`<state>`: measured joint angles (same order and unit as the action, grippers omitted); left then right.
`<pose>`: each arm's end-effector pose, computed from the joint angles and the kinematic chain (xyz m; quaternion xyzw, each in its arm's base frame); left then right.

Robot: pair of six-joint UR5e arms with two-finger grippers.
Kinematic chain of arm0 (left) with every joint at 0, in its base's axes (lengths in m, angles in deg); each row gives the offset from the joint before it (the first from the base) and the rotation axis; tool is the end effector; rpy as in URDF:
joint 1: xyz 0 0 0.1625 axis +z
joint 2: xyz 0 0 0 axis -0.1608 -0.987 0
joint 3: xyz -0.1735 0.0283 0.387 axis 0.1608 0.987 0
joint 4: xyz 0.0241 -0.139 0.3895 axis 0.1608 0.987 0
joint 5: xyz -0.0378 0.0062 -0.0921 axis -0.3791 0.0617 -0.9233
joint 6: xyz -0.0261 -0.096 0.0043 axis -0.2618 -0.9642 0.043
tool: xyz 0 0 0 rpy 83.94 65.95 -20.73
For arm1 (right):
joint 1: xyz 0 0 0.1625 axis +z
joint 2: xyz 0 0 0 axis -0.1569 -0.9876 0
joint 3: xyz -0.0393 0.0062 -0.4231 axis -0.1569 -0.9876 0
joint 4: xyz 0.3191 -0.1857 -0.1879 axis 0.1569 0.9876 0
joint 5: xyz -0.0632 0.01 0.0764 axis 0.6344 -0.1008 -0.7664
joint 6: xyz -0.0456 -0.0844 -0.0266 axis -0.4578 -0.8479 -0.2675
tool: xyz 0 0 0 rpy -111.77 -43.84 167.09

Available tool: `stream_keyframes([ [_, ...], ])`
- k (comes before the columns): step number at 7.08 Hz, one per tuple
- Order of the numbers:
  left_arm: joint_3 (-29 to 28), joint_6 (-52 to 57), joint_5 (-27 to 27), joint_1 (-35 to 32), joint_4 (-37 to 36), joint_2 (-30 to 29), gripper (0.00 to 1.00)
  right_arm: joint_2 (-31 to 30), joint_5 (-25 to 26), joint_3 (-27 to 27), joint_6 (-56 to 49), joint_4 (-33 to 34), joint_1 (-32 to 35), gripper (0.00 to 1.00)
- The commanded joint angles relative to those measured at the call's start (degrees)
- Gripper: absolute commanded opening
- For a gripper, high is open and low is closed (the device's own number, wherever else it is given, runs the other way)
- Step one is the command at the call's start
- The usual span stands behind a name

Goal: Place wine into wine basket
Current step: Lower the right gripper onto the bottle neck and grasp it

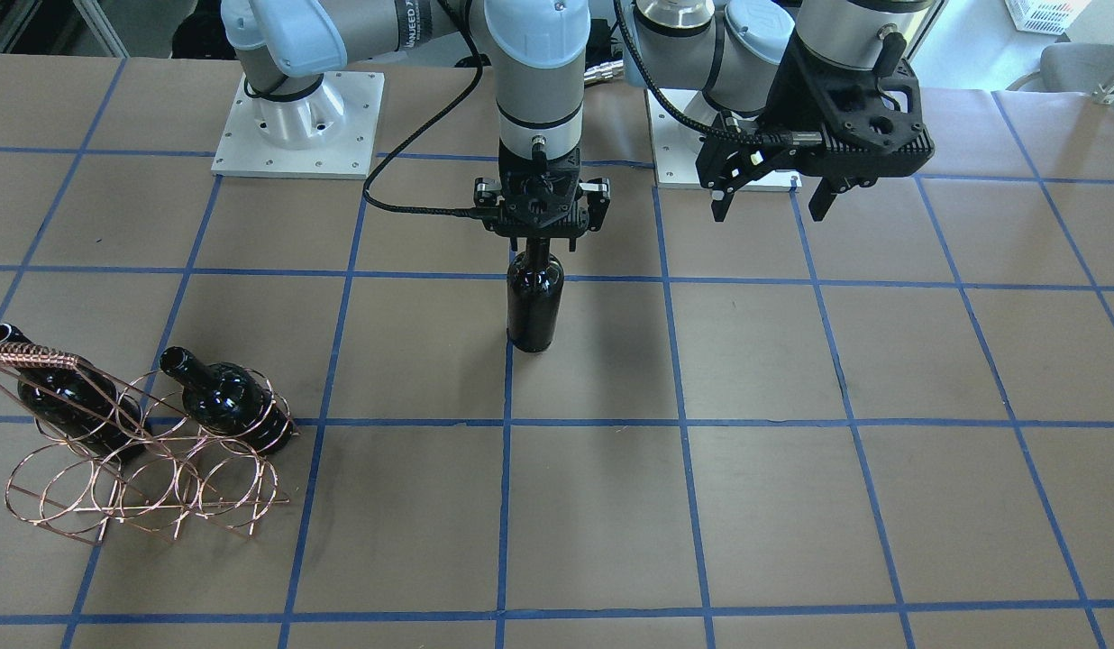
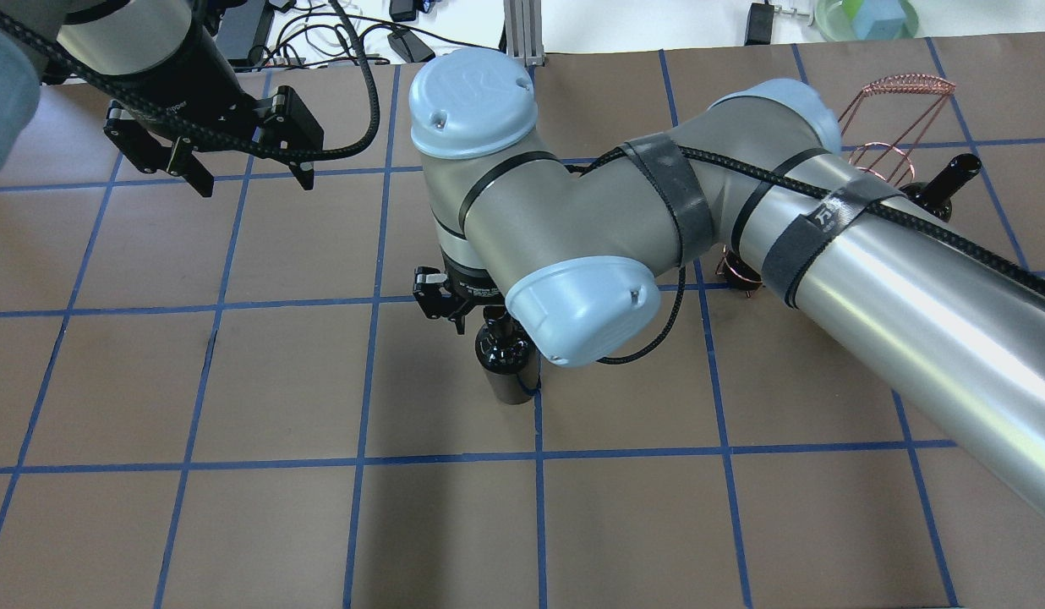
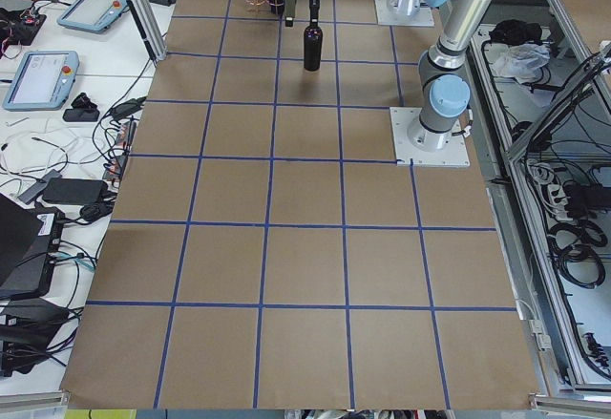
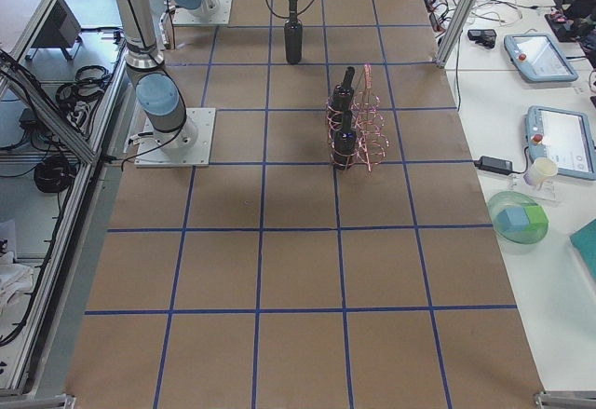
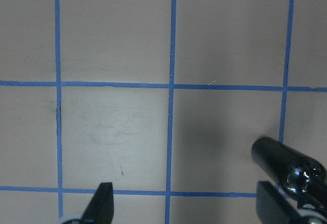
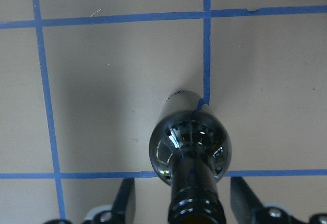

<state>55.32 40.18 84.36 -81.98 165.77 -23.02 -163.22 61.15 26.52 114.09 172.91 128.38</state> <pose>-0.1423 -0.4827 0.5273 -0.0193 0.9994 -0.0291 0.0057 0.3985 -0.4213 0.3798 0.0129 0.9992 0.0213 0.0304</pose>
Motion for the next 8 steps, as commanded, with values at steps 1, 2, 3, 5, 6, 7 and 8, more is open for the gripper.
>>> stream_keyframes([
  [1,0.16,0.00,-0.08,0.00,-0.03,0.00,0.98,0.01,0.03,-0.01,-0.06,-0.26,0.00,0.49],
  [2,0.07,0.00,-0.08,0.00,-0.03,0.00,0.98,0.01,0.03,-0.01,-0.14,-0.17,0.00,0.49],
  [3,0.16,0.00,-0.08,0.00,-0.03,0.00,0.98,0.10,0.03,-0.01,-0.23,-0.09,-0.09,0.48],
  [5,0.16,0.00,-0.08,0.00,-0.03,0.00,0.98,0.10,0.03,-0.10,-0.23,0.09,-0.26,0.48],
  [6,0.16,0.00,0.00,0.00,-0.03,0.00,0.98,0.10,-0.06,-0.19,-0.32,0.18,-0.52,0.50],
  [7,0.16,0.00,0.09,0.09,-0.03,0.00,0.98,0.10,0.11,-0.19,-0.49,0.27,-0.70,0.54],
  [8,0.16,0.00,0.01,0.00,-0.03,0.00,0.98,0.18,0.20,-0.19,-0.93,0.35,-0.79,0.54],
])
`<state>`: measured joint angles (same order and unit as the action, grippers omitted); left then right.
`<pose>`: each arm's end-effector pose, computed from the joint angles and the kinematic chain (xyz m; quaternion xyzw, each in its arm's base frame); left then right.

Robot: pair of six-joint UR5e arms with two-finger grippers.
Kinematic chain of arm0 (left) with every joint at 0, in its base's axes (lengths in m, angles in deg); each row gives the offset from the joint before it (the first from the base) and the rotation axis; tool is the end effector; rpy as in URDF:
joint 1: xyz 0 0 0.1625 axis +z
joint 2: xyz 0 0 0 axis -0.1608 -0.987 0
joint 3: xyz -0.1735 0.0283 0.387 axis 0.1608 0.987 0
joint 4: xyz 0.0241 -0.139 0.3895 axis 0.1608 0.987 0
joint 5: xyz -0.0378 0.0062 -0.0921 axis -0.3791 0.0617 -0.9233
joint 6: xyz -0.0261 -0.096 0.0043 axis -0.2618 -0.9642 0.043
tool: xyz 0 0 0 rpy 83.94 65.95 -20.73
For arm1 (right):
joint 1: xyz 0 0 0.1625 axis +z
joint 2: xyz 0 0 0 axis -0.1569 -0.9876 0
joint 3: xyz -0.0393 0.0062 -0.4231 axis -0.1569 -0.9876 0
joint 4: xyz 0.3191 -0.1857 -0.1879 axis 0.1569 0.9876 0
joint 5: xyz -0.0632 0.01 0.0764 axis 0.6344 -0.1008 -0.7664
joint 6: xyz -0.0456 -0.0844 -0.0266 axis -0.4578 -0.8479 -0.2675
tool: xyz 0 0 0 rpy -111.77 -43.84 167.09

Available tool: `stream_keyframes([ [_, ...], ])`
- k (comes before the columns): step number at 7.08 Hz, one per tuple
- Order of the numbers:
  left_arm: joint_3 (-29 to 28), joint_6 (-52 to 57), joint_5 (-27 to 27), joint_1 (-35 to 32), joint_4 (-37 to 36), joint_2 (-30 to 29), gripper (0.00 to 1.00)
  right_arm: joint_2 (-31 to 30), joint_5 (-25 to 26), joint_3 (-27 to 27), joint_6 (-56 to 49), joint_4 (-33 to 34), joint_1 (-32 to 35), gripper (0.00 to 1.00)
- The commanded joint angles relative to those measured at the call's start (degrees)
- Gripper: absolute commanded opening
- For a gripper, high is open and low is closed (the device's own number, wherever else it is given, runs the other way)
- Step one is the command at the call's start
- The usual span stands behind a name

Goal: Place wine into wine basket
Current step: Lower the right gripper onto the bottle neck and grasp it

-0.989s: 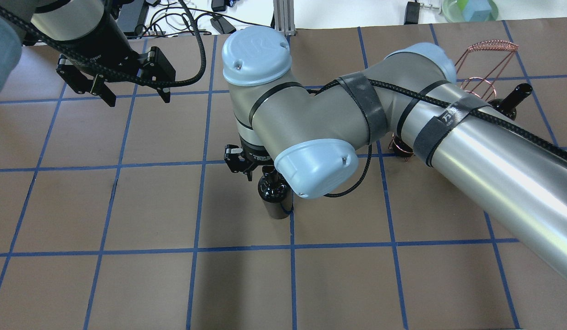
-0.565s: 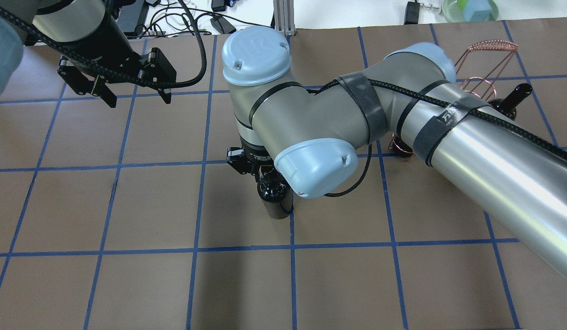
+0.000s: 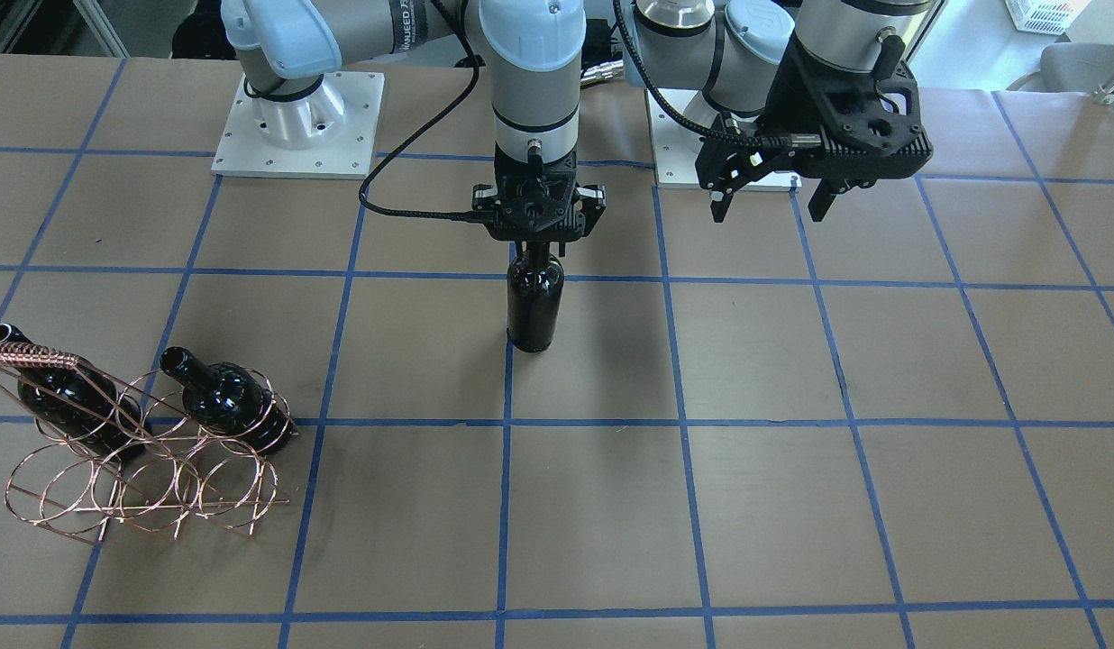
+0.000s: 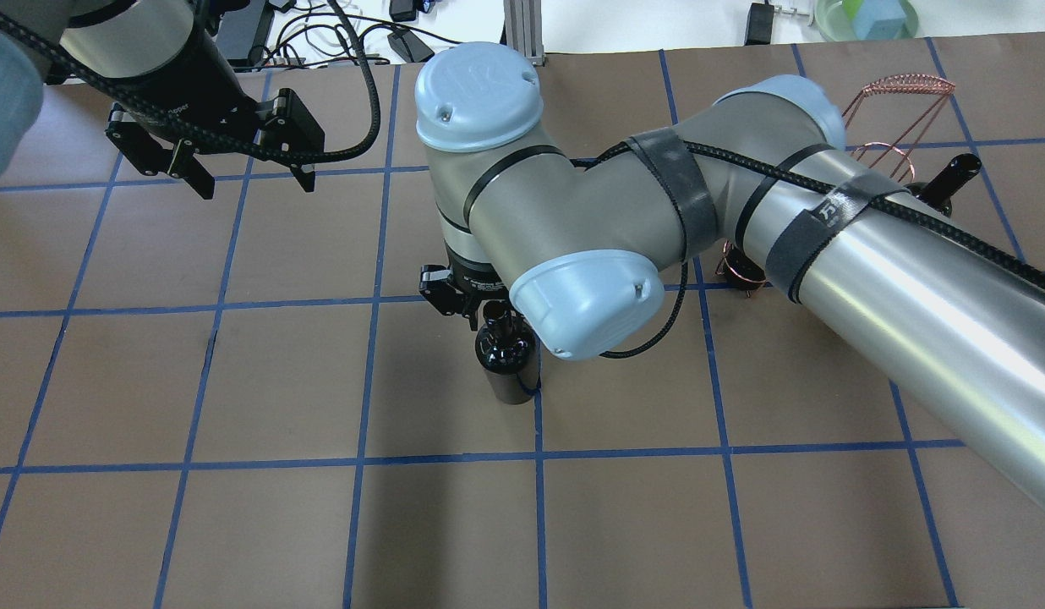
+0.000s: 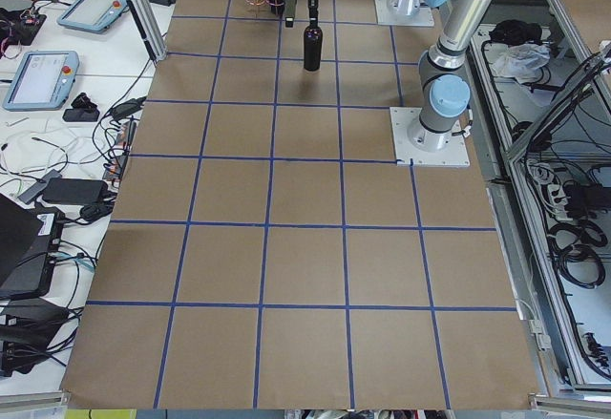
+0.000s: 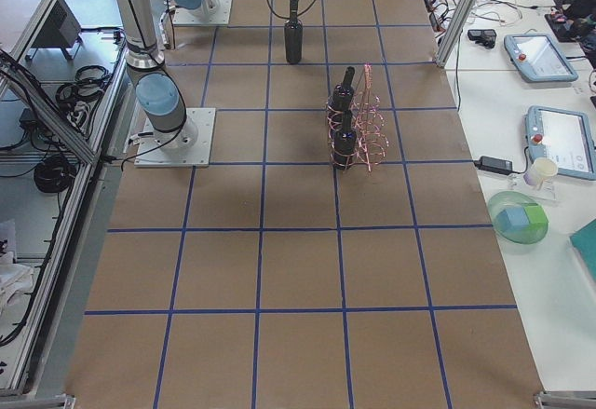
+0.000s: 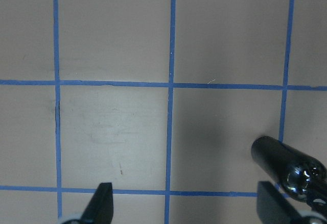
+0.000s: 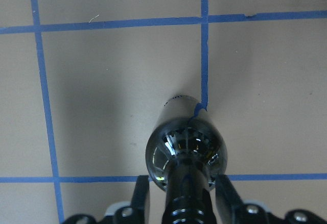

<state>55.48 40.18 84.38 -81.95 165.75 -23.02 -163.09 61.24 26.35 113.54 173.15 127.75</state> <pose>-0.1420 -0.4826 0.5260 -0.0196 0.9994 -0.0279 0.0059 0.3944 -0.4271 0.3804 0.0135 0.9993 0.0185 0.0312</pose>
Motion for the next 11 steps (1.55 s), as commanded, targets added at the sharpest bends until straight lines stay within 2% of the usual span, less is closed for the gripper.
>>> stream_keyframes([
  [1,0.00,0.00,-0.02,-0.03,0.00,0.00,0.98,0.23,0.03,-0.02,-1.08,0.11,-0.16,0.53],
  [2,0.00,0.00,-0.02,-0.03,0.00,0.00,0.98,0.14,-0.15,0.07,-1.00,0.02,-0.16,0.48],
  [4,0.09,0.00,0.07,-0.03,0.09,0.00,0.98,0.23,-0.15,-0.19,-1.78,0.02,-0.25,0.09],
  [5,0.09,0.00,0.07,-0.03,0.09,0.00,0.98,0.23,-0.15,-0.28,-3.53,0.02,-0.59,0.00],
  [7,0.09,0.00,0.07,-0.03,0.00,0.00,0.98,0.14,-0.06,-0.63,-4.42,-0.06,-1.56,0.00],
  [9,0.09,0.00,0.07,-0.03,0.09,0.00,0.98,-0.55,0.90,-2.30,-11.25,-1.98,-5.32,0.00],
  [11,0.09,0.00,-0.02,-0.03,0.09,0.00,0.98,-3.01,1.17,-5.63,-18.10,-8.55,-10.50,0.00],
])
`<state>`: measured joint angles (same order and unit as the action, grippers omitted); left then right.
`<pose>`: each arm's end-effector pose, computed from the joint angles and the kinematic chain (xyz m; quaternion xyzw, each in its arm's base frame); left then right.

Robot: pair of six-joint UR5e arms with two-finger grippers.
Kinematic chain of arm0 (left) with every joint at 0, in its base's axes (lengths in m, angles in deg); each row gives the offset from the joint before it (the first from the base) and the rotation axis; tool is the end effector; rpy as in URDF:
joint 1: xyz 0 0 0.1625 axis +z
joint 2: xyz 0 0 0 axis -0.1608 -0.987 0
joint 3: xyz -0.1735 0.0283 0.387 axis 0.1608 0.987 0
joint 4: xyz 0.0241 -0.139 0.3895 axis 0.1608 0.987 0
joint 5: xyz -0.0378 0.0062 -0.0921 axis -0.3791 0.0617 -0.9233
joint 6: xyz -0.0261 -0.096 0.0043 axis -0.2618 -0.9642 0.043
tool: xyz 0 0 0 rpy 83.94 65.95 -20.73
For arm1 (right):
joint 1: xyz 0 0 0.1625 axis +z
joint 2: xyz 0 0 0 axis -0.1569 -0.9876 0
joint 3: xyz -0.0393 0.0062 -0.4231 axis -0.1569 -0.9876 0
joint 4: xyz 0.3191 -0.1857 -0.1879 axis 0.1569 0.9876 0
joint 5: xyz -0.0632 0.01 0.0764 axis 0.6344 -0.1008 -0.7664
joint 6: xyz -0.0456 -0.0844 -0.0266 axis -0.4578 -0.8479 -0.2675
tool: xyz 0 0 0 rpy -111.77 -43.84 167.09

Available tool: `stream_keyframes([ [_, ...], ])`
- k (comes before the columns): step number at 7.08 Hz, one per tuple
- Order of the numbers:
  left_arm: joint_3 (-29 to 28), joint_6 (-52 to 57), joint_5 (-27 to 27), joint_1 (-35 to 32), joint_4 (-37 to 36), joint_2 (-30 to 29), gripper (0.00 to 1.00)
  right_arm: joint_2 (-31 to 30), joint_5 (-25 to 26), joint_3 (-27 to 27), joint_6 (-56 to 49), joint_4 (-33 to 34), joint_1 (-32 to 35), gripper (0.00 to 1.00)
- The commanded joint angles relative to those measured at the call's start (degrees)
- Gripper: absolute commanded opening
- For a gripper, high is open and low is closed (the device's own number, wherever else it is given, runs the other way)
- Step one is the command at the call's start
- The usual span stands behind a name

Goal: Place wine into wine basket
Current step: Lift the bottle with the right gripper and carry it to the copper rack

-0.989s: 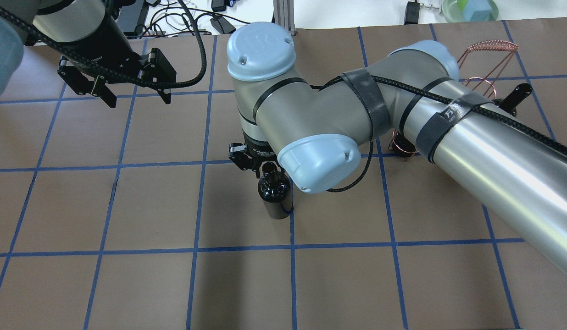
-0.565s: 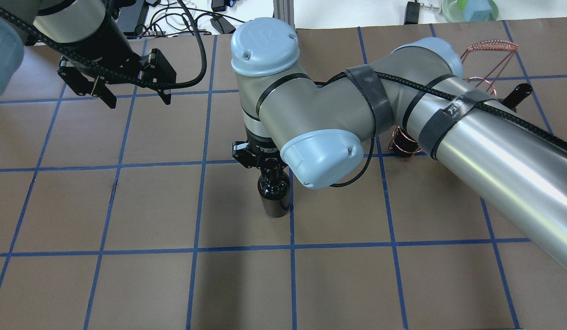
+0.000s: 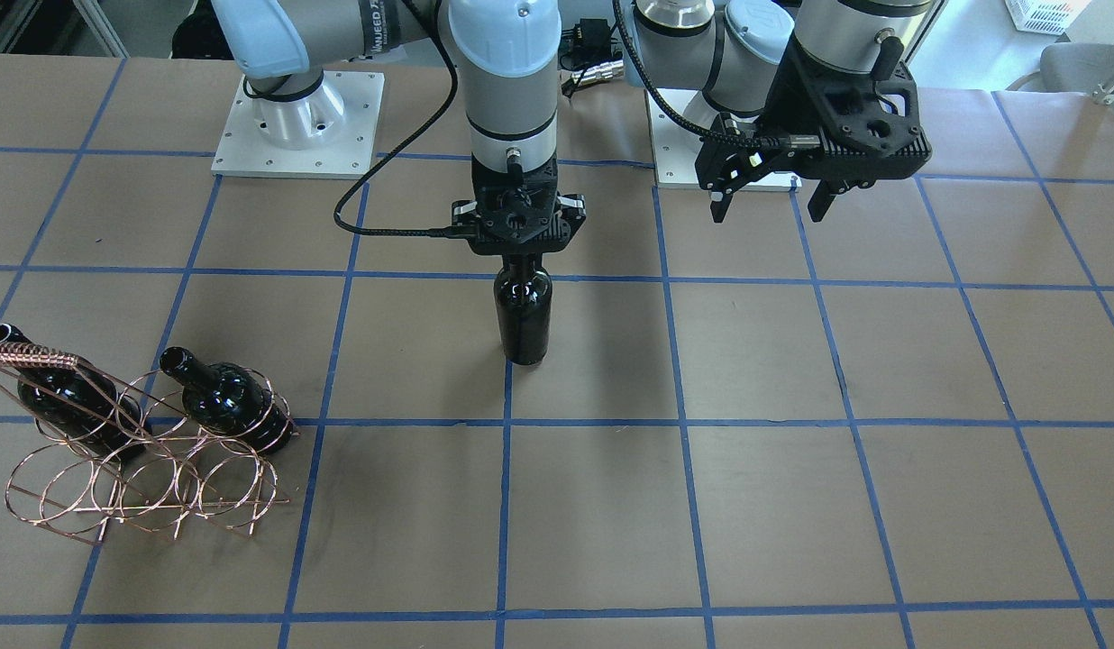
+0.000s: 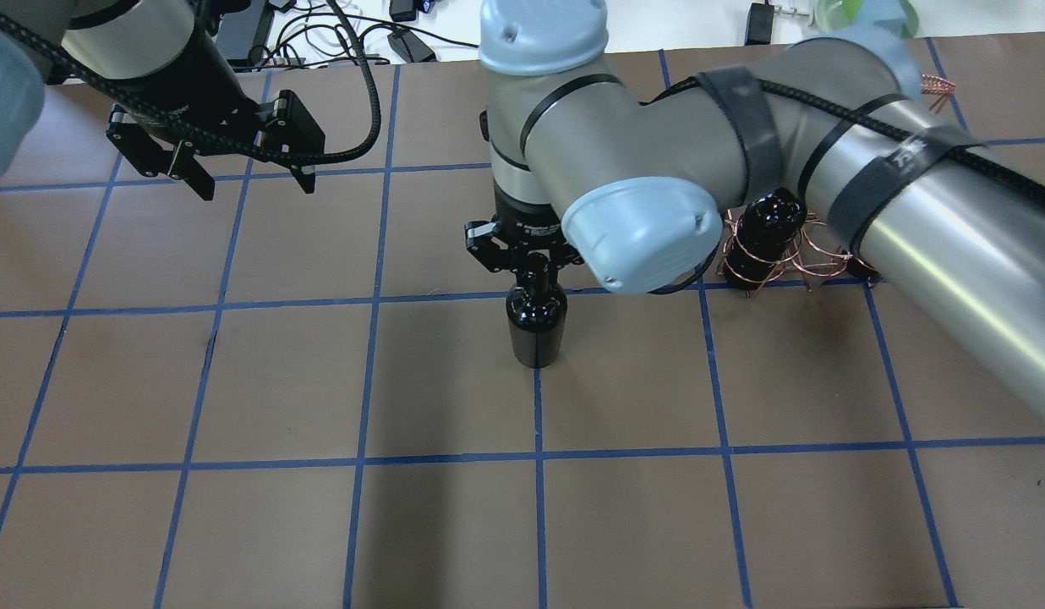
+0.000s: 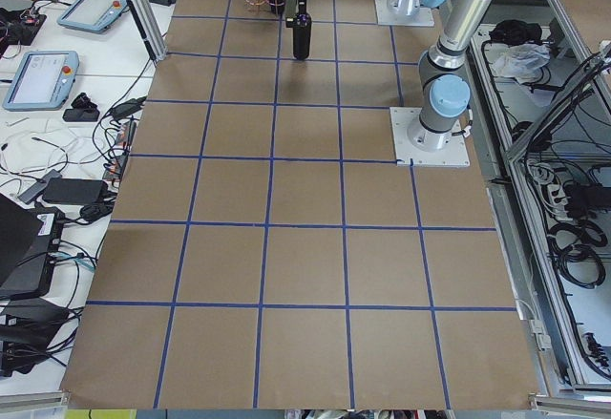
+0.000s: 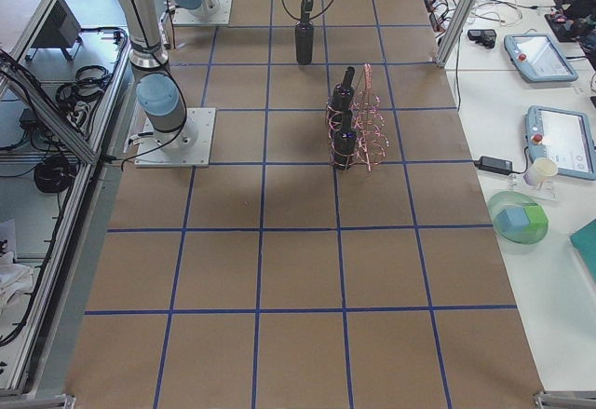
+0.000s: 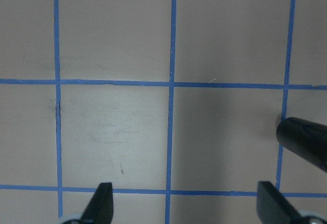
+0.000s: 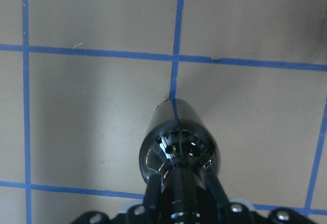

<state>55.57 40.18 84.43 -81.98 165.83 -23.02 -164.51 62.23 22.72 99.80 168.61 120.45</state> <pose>-0.1421 -0.4823 0.5250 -0.0193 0.9994 -0.0264 0.0064 0.3345 -0.4723 0.4169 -0.0427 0.9987 0.0055 0.0273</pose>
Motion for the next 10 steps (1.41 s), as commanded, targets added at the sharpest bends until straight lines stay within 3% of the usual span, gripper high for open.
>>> stream_keyframes([
  [1,0.00,0.00,0.02,0.00,0.00,0.00,0.98,-3.34,1.48,-2.89,-8.50,-7.10,-6.18,0.00],
  [6,0.00,0.00,-0.16,0.00,-0.08,0.00,0.99,-11.35,3.77,-3.33,-26.95,-19.50,-22.62,0.00],
  [8,0.00,0.00,-0.07,0.00,-0.08,0.00,0.99,-11.44,9.37,-4.38,-39.49,-19.88,-28.25,0.00],
  [10,0.00,0.00,-0.07,0.00,-0.08,0.00,0.99,-10.92,9.05,-6.40,-44.03,-19.96,-33.01,0.00],
])
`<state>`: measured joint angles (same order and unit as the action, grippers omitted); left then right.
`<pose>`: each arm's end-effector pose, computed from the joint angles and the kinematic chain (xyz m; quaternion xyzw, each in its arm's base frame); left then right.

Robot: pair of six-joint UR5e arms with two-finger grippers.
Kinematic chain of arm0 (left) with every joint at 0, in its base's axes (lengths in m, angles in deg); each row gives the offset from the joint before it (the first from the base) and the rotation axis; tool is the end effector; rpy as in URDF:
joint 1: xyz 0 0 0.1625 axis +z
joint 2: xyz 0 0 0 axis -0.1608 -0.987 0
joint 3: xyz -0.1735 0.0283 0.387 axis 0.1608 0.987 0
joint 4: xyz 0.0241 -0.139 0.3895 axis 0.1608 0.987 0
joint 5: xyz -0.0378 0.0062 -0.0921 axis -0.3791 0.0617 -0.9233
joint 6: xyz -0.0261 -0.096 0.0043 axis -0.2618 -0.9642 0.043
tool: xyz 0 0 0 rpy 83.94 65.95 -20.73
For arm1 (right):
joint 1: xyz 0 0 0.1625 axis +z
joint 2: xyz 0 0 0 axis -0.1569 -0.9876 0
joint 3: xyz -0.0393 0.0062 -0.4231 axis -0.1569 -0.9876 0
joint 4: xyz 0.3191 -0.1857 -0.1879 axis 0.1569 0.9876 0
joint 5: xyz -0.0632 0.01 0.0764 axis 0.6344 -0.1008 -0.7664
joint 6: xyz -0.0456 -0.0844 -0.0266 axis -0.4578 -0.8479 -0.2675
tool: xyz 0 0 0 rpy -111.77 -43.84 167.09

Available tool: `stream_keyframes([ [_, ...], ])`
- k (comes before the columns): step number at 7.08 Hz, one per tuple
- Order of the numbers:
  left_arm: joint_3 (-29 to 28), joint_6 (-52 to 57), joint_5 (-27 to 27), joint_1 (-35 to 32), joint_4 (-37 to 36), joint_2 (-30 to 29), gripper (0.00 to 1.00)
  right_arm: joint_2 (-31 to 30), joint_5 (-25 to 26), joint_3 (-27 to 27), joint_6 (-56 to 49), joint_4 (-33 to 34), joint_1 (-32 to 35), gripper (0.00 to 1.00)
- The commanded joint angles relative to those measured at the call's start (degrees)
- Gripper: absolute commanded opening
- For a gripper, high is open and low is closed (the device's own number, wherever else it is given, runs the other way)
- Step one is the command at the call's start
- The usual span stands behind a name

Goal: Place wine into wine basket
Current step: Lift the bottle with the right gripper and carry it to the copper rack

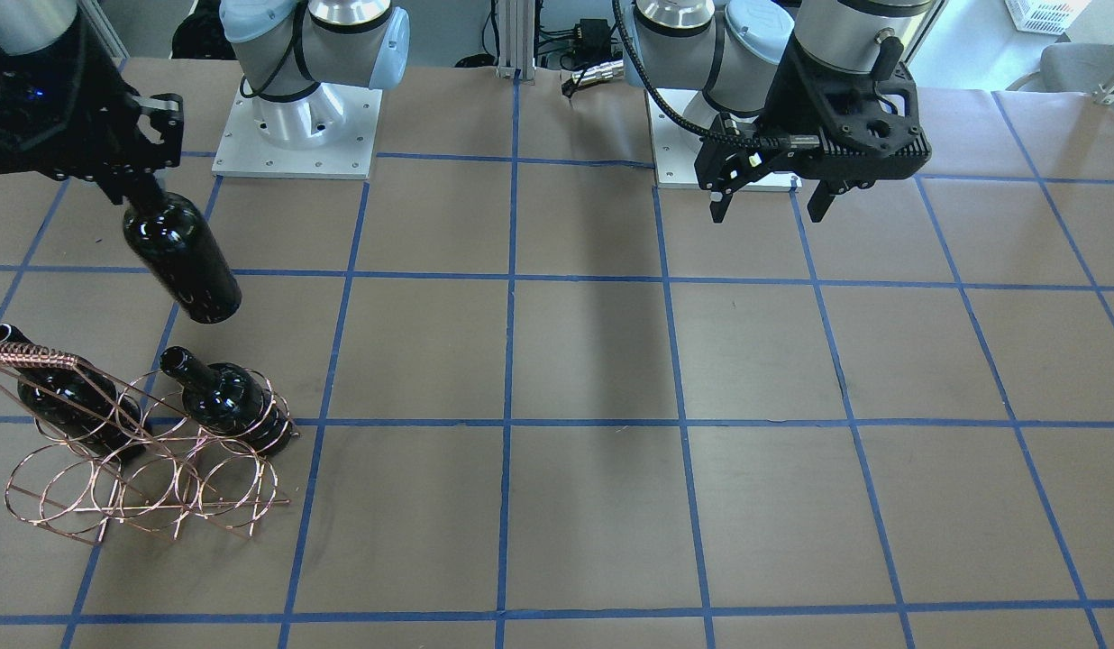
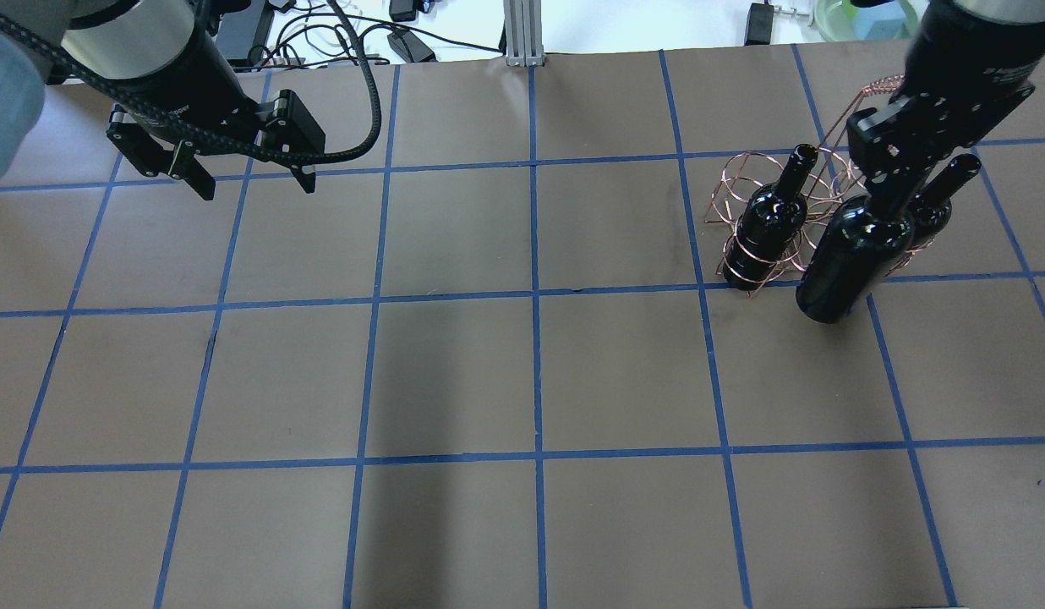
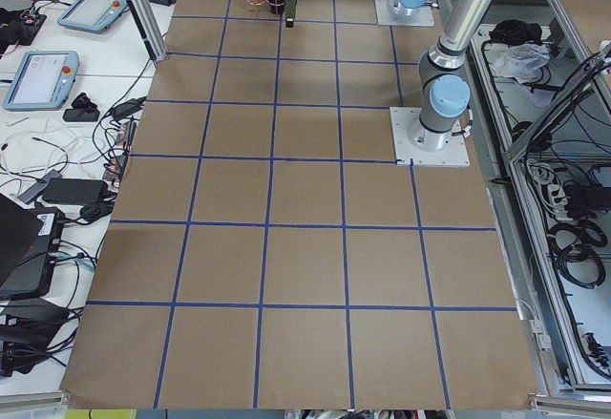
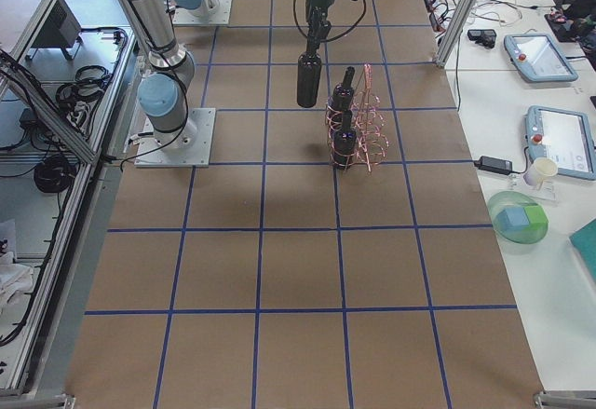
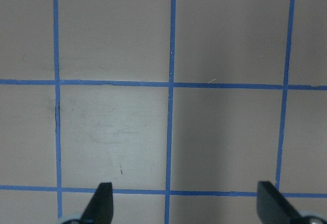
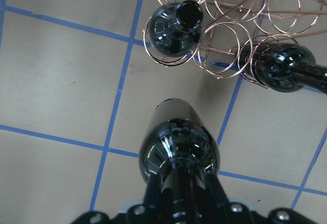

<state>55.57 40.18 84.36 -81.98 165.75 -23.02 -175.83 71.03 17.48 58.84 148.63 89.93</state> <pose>-0.1423 -0.4825 0.5252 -0.0193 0.9994 -0.0271 0.0058 0.0470 -0.4884 0.5309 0.1344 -0.9894 -0.0392 0.0396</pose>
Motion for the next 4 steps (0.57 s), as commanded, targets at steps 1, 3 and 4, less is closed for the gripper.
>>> stream_keyframes([
  [1,0.00,0.00,0.09,0.00,0.09,0.00,0.99,1.28,0.25,-2.65,-4.12,1.24,-2.50,0.00],
  [3,0.00,-0.09,0.00,0.00,0.09,0.00,0.99,4.27,-0.09,-6.26,-6.85,3.44,-2.50,0.00],
  [4,0.00,0.00,0.00,0.00,0.09,0.00,0.99,5.32,-1.66,-6.27,-7.12,4.49,-2.50,0.00],
])
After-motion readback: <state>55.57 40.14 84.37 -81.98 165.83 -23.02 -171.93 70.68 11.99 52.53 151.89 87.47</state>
